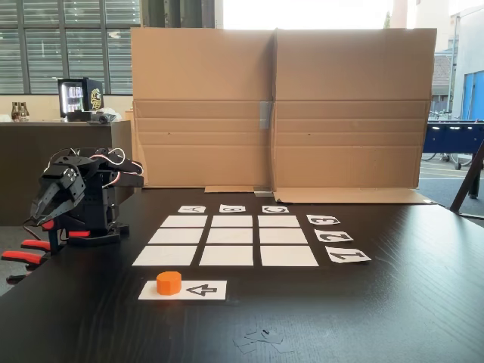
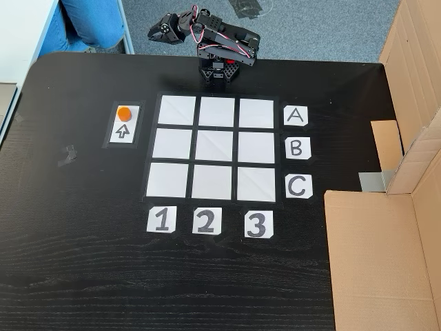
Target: Pick up the round, orange token and place it in the grid on square B1.
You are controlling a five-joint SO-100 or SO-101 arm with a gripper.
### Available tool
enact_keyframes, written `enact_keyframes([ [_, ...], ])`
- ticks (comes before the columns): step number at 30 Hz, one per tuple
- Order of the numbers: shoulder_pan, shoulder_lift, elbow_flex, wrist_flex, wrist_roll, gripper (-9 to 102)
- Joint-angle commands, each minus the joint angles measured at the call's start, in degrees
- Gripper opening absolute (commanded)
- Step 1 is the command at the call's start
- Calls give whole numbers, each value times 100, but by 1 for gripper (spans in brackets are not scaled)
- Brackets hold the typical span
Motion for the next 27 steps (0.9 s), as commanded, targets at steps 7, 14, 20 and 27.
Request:
enact_keyframes([
  [7,800,35,-26,26,9,-1],
  [14,817,35,-26,9,26,-1],
  [20,844,35,-9,-53,26,-1],
  [27,861,35,0,-88,26,-1],
])
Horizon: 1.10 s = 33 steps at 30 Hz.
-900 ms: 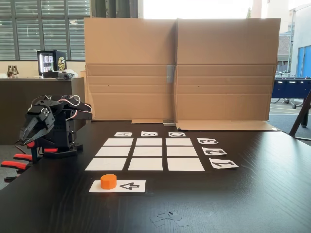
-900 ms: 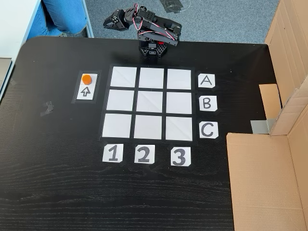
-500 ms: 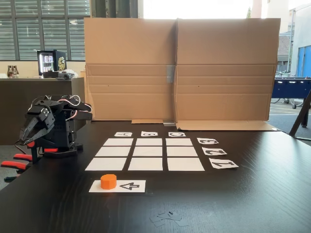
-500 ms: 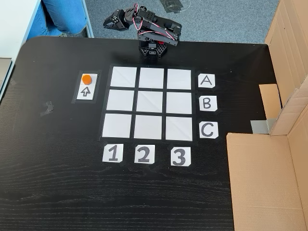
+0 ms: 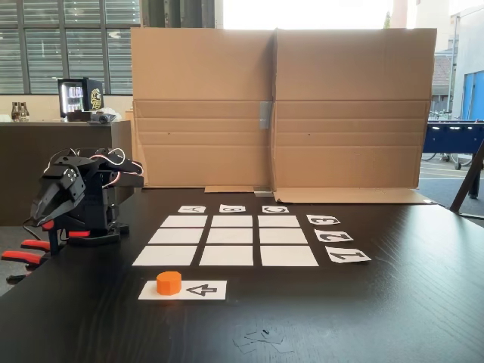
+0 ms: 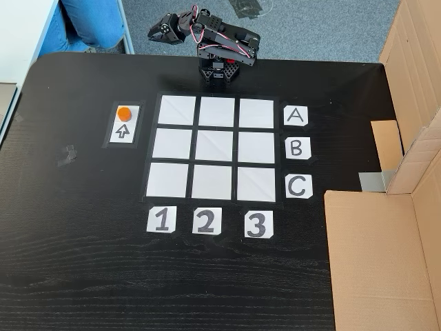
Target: Pick up the round, orange token and place it in the grid on square B1.
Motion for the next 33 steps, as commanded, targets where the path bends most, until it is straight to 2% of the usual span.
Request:
enact_keyframes([
  [1,861,35,-18,-88,26,-1],
  [24,668,-9,-88,-132,-88,-1],
  [33,-88,-1819,-1723,176,-316,-1],
])
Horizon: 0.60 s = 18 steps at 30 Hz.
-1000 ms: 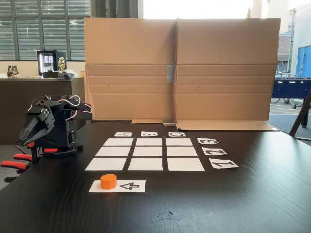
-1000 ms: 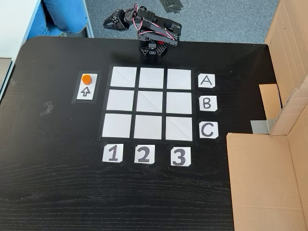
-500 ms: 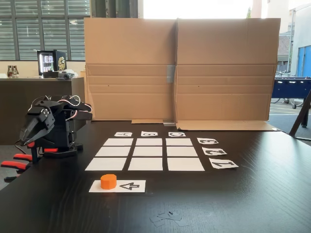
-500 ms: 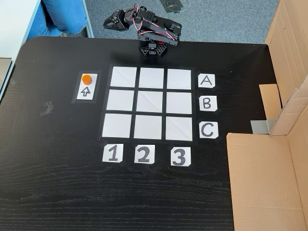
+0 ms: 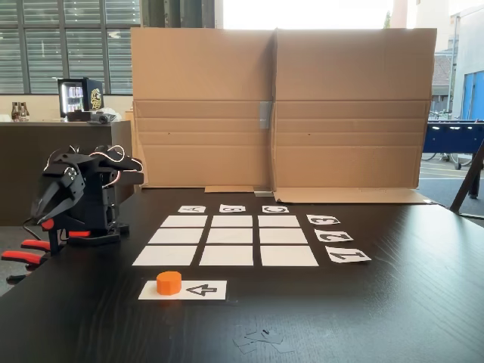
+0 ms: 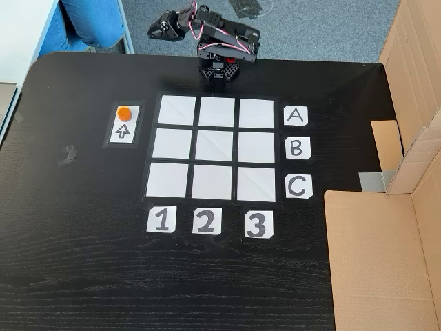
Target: Pick up the round, orange token and place it in the grid on square B1.
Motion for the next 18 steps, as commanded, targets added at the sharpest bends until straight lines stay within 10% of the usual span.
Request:
enact_keyframes([
  [1,-53,-747,-923,176,-26,-1],
  [18,-1037,-4324,-4720,2259,-44,0],
])
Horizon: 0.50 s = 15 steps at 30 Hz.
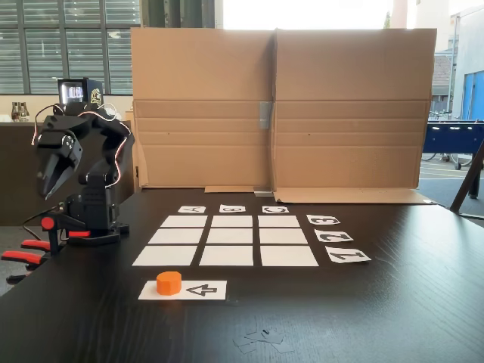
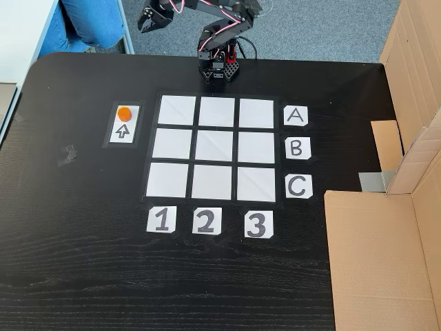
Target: Pick up the round, orange token and place it in the grid on square B1.
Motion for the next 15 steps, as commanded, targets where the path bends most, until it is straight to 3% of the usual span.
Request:
enact_keyframes([
  [1,-185,-510,-773,404,-44,0],
  [8,-826,-1090,-1301,923,-141,1],
  [15,-1354,-1705,-1749,1441,-141,21],
])
